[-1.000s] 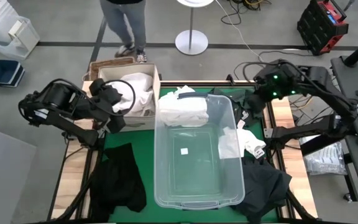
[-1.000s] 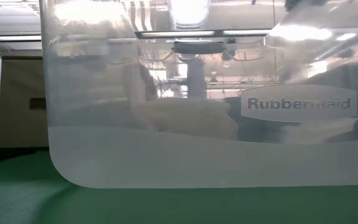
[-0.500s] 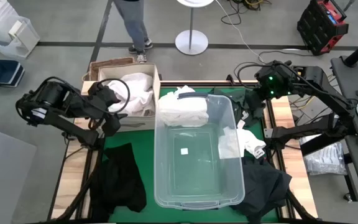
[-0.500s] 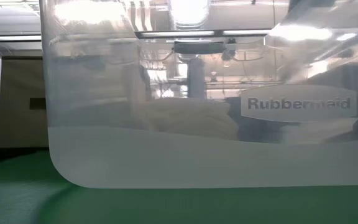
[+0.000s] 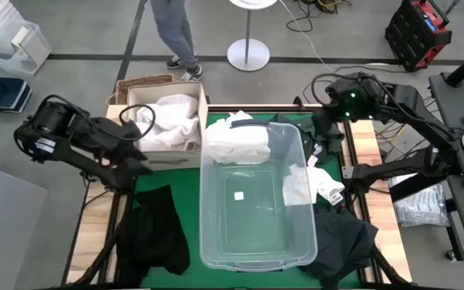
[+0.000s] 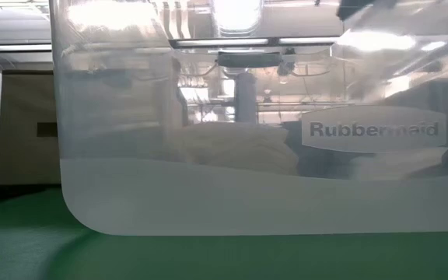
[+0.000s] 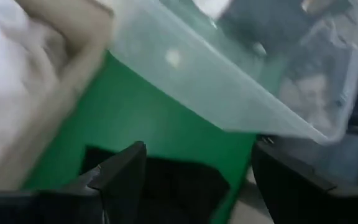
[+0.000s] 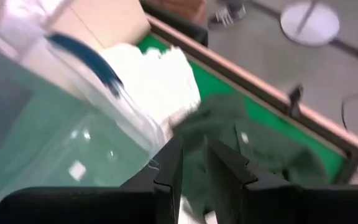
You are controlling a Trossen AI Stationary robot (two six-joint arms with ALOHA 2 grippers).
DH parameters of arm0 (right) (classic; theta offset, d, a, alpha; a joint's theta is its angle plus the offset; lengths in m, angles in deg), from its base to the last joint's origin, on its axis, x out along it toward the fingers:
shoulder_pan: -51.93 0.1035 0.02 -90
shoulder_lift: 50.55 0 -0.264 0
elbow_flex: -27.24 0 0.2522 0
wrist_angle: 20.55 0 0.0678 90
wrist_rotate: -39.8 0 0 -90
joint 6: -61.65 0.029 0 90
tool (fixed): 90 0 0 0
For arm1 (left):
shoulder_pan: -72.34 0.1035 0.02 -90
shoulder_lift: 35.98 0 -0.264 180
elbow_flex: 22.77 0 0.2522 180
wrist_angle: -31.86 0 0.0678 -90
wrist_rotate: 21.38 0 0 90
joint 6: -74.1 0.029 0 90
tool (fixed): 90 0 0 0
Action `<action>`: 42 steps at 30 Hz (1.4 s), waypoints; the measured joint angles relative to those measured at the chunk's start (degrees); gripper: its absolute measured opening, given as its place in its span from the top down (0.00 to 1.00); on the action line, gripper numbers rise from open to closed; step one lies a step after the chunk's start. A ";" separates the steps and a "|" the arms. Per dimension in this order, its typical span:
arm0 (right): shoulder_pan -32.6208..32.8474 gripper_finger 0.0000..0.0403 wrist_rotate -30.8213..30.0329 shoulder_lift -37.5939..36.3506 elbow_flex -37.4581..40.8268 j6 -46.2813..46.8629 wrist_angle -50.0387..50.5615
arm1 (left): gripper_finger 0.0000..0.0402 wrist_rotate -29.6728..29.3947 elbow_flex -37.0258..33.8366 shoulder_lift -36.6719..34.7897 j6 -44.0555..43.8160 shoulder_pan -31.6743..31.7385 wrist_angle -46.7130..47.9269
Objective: Sort clothes
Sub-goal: Put the right black pants into the transparent bin
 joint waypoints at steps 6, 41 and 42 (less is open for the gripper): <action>0.00 0.86 0.00 0.59 -0.02 -3.30 -7.06 | 0.34 7.13 -8.12 -1.72 -1.93 -0.02 0.07; -0.76 0.86 -4.55 0.55 -0.02 -8.58 -13.68 | 0.34 18.96 -36.36 -2.43 -23.06 -1.73 -0.31; -0.76 0.86 -4.55 0.55 -0.02 -8.64 -13.69 | 0.34 18.38 -36.36 -2.43 -23.13 -1.77 -0.31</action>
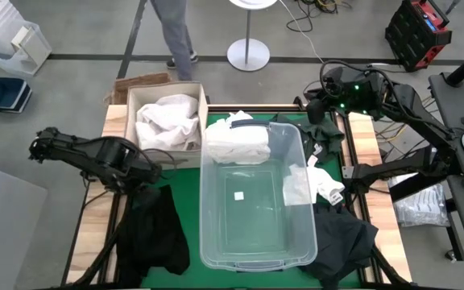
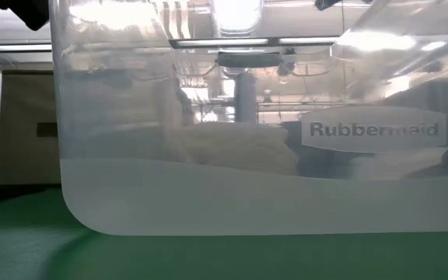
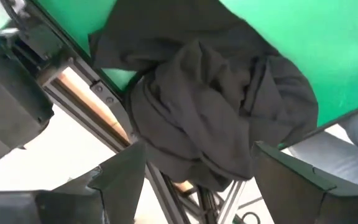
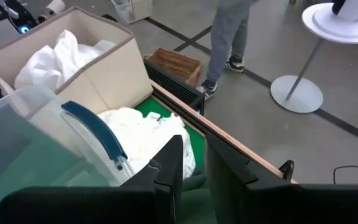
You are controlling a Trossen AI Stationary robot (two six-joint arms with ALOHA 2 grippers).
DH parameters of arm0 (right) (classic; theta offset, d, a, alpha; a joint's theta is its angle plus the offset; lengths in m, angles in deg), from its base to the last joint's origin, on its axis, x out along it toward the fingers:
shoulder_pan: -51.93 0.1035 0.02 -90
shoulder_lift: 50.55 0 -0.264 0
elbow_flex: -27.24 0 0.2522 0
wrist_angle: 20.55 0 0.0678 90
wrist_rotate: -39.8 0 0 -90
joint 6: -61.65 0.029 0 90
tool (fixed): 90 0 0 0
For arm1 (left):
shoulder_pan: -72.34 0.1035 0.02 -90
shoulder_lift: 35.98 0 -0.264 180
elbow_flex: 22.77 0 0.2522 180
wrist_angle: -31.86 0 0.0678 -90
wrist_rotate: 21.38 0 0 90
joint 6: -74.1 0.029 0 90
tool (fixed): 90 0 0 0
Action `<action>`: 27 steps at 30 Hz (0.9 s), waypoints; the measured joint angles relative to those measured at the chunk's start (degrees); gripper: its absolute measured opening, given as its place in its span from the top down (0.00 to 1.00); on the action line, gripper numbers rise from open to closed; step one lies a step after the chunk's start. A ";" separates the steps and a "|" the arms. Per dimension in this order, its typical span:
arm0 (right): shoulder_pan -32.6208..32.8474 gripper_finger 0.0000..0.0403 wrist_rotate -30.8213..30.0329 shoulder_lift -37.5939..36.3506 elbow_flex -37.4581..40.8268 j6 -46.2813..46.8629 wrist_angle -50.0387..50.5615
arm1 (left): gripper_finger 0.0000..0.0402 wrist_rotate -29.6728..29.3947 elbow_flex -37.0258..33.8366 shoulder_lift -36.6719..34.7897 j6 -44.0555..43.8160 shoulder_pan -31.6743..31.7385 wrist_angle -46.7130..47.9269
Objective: Sort clothes
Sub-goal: Put the right black pants into the transparent bin
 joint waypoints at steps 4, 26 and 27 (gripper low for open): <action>0.00 0.86 0.00 0.33 0.02 -0.17 0.06 | 0.34 -2.08 0.00 0.00 0.72 -0.32 -0.06; 0.00 0.86 0.22 1.83 0.09 -1.95 0.19 | 0.34 -6.18 -0.18 -0.15 9.84 -12.91 -2.13; 0.00 0.86 0.32 1.83 0.08 -2.15 0.19 | 0.34 -7.26 -0.20 -0.11 9.48 -13.68 -2.19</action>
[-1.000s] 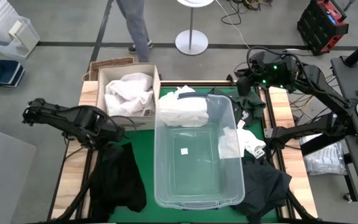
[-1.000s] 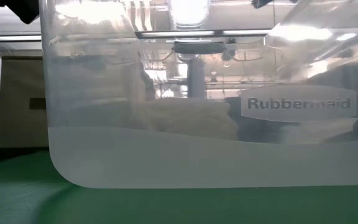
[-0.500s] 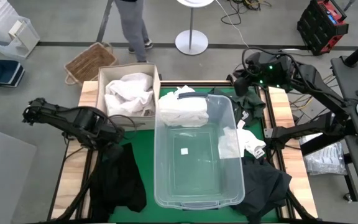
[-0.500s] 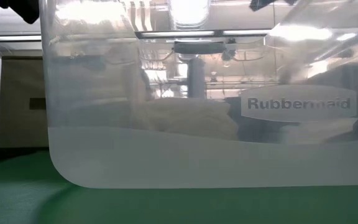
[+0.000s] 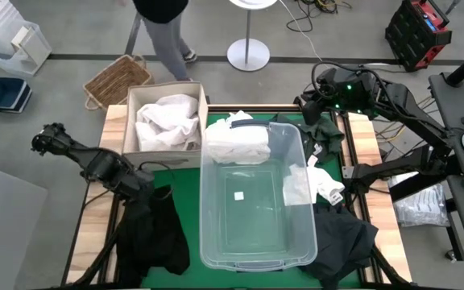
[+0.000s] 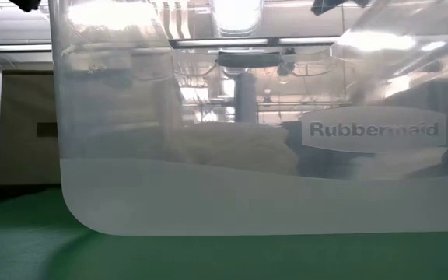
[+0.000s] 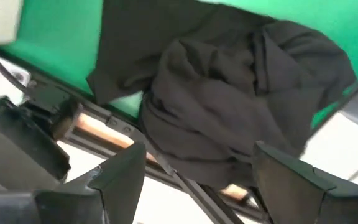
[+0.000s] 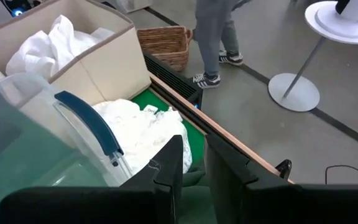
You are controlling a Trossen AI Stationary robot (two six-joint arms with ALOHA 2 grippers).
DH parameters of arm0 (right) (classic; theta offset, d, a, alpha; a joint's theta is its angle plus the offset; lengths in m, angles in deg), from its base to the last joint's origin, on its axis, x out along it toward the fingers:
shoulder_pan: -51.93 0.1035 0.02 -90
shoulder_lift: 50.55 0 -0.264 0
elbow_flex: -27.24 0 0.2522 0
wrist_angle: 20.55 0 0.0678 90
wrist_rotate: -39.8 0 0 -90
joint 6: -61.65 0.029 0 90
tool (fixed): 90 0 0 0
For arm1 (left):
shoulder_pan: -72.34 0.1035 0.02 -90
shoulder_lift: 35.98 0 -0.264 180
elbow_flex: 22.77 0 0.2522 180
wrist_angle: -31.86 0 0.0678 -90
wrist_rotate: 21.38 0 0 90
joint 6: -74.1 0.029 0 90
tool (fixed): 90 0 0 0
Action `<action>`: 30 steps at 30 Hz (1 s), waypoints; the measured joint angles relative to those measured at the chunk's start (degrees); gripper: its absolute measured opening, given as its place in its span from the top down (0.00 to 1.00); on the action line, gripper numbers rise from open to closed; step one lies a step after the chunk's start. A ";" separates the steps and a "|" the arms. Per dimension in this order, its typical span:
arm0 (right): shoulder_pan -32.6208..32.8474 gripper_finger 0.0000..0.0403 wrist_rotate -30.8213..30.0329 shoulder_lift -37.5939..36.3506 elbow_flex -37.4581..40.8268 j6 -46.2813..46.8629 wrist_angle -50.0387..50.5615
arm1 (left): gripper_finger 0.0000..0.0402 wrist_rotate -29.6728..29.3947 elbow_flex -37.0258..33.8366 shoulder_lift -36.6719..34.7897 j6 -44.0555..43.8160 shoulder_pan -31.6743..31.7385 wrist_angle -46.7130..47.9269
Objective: Sort clothes
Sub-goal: Put the right black pants into the transparent bin
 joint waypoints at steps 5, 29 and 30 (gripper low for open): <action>0.00 0.86 3.52 -0.02 0.00 -1.12 0.16 | 0.34 -3.41 0.00 0.03 -1.43 -2.15 -2.24; 0.04 0.86 19.94 -1.96 0.03 10.11 29.42 | 0.34 -6.65 0.89 -0.06 2.55 -2.20 -6.55; 0.04 0.86 19.94 -1.97 0.03 11.02 29.40 | 0.34 -6.67 1.37 -0.06 2.55 -2.20 -7.13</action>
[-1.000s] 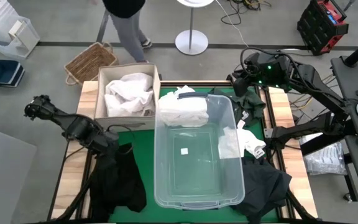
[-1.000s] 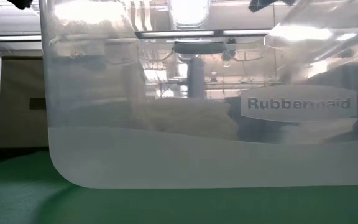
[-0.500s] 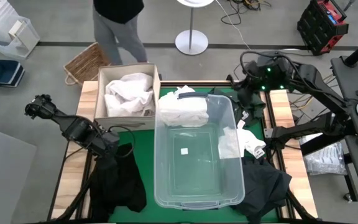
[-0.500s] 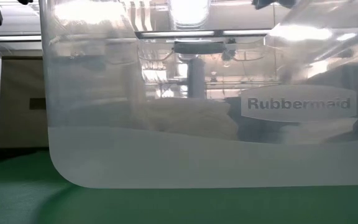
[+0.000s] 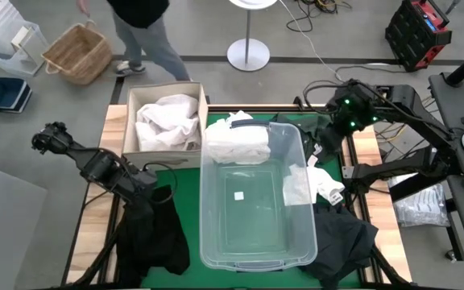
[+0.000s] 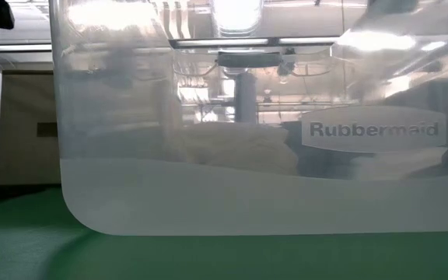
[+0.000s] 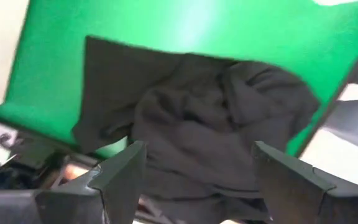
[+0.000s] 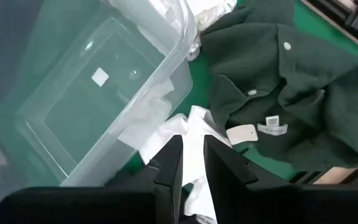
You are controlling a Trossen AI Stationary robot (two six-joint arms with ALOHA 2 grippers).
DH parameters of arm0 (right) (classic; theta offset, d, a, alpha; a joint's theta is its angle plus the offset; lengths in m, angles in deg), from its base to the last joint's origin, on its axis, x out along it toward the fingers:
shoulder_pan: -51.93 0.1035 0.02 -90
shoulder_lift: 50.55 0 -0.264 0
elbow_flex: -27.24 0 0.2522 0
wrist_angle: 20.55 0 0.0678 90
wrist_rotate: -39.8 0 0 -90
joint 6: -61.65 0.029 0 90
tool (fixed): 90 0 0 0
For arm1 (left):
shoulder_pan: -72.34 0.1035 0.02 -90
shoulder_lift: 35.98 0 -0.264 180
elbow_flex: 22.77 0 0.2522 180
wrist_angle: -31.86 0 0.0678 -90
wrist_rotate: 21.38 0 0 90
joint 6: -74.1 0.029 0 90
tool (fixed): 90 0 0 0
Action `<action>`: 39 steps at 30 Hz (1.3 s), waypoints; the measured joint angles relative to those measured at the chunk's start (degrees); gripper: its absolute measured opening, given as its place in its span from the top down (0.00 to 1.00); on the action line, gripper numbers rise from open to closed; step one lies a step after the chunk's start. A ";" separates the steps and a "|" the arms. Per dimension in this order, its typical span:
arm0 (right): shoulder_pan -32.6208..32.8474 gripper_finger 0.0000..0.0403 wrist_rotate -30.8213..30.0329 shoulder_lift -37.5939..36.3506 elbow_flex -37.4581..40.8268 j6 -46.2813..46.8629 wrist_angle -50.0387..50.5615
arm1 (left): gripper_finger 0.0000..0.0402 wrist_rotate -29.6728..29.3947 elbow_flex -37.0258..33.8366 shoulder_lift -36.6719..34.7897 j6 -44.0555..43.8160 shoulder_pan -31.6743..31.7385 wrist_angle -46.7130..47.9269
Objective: Sort clothes
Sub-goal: Put the right black pants into the transparent bin
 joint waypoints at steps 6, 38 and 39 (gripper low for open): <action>0.00 0.86 0.00 -0.13 0.02 3.28 -0.01 | 0.34 0.00 3.88 0.00 -1.37 0.00 0.06; 0.09 0.86 -4.96 -6.25 2.79 10.39 -0.01 | 0.34 -29.15 15.96 0.02 -2.49 0.07 0.56; 0.09 0.86 -4.96 -6.61 3.48 10.93 0.01 | 0.34 -30.05 15.96 0.01 -2.48 0.07 0.54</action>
